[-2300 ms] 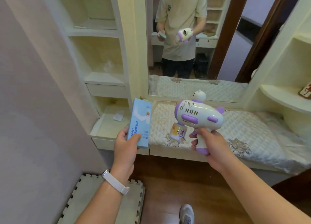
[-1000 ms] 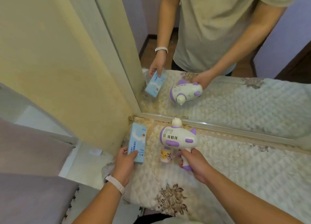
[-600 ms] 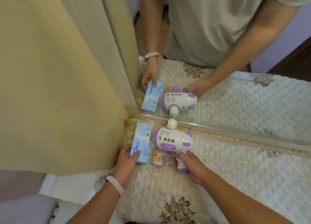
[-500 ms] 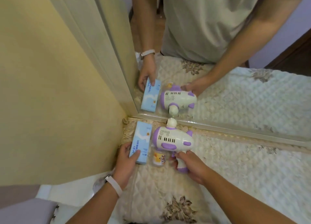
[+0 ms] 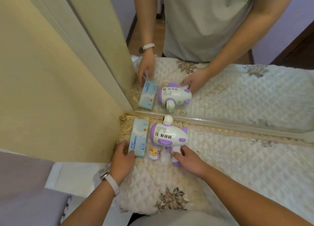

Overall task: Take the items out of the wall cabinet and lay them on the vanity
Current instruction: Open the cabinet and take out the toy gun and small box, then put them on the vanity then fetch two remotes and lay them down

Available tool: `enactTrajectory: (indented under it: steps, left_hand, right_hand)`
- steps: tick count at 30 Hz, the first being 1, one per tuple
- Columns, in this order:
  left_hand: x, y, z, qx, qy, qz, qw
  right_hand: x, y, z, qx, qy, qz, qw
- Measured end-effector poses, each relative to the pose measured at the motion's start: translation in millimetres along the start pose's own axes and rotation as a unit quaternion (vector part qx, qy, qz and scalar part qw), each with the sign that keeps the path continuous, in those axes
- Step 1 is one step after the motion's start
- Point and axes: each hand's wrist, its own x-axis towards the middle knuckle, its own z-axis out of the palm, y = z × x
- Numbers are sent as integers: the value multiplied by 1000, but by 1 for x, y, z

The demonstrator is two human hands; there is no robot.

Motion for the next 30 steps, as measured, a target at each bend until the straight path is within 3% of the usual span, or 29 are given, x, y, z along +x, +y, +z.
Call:
enactTrajectory:
  steps: [9, 14, 17, 22, 30]
  left_hand:
    - [-98, 1, 7, 82, 83, 54, 992]
    - [-151, 8, 6, 158, 141, 86, 974]
    - [-182, 11, 4, 163, 169, 103, 967]
    - [-233, -3, -7, 236, 225, 104, 940]
    - [-322, -50, -40, 337, 290, 47, 894]
  right_hand:
    - [-40, 16, -22, -58, 3, -41, 997]
    - [-67, 13, -26, -144, -17, -135, 980]
    - [-89, 2, -20, -234, -21, -238, 942]
    - [-116, -19, -4, -378, -10, -400, 835]
    - [-163, -42, 46, -442, -41, -538, 717]
